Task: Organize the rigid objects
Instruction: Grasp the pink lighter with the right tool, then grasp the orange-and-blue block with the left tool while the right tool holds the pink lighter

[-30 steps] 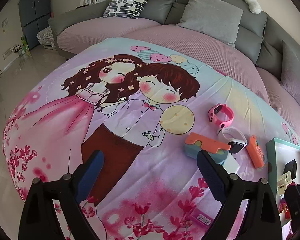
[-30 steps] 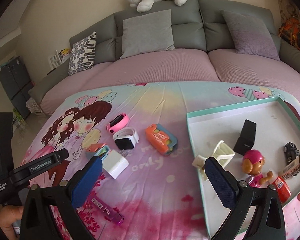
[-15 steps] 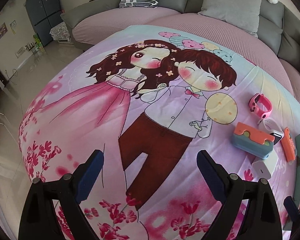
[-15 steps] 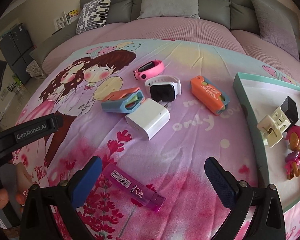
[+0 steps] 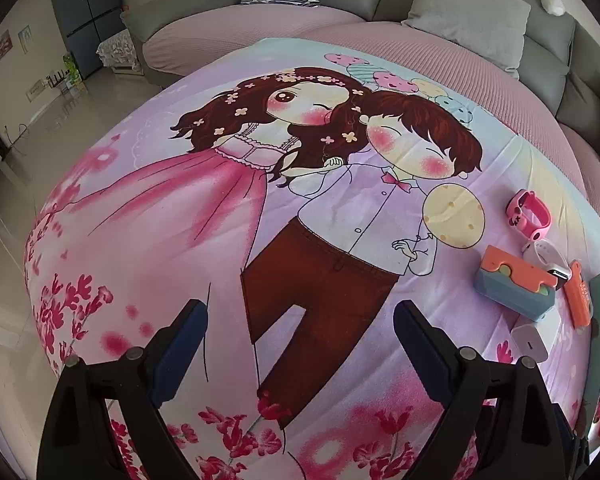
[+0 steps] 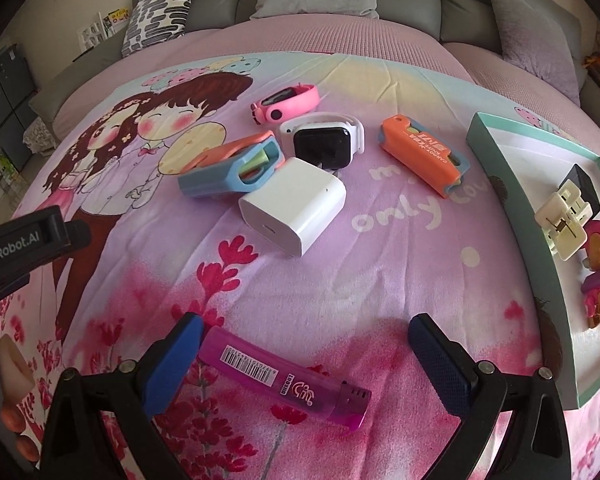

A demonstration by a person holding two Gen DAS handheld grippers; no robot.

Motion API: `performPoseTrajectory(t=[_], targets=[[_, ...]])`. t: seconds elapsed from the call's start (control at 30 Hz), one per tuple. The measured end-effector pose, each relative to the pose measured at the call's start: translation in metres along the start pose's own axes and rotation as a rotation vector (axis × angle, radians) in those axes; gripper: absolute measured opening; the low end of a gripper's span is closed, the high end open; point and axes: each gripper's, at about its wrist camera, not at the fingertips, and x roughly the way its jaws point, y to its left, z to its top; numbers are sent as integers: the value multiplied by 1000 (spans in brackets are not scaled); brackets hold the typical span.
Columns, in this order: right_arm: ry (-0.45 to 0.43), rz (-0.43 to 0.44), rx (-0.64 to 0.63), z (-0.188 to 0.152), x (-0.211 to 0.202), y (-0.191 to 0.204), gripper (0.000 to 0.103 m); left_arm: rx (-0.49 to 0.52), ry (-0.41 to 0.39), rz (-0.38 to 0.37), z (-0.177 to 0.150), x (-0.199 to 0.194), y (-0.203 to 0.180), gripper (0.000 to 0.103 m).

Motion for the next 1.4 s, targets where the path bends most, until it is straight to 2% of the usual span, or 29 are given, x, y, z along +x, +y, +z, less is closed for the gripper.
performPoseTrajectory(t=[0.3, 0.63, 0.9, 1.07, 1.23, 1.4], targets=[[19, -25, -7, -16, -12, -11, 103, -13, 7, -23, 0, 2, 2, 94], [7, -27, -26, -22, -21, -24, 84, -15, 27, -57, 0, 10, -2, 94], [5, -30, -3, -21, -23, -36, 83, -9, 41, -101, 0, 15, -12, 94], [-38, -41, 11, -10, -30, -45, 83, -22, 42, -168, 2, 15, -20, 94], [-83, -54, 49, 6, -40, -60, 83, 37, 26, -210, 5, 7, -43, 94], [-159, -61, 83, 28, -57, -75, 83, 51, 10, -295, 9, 3, -61, 94]])
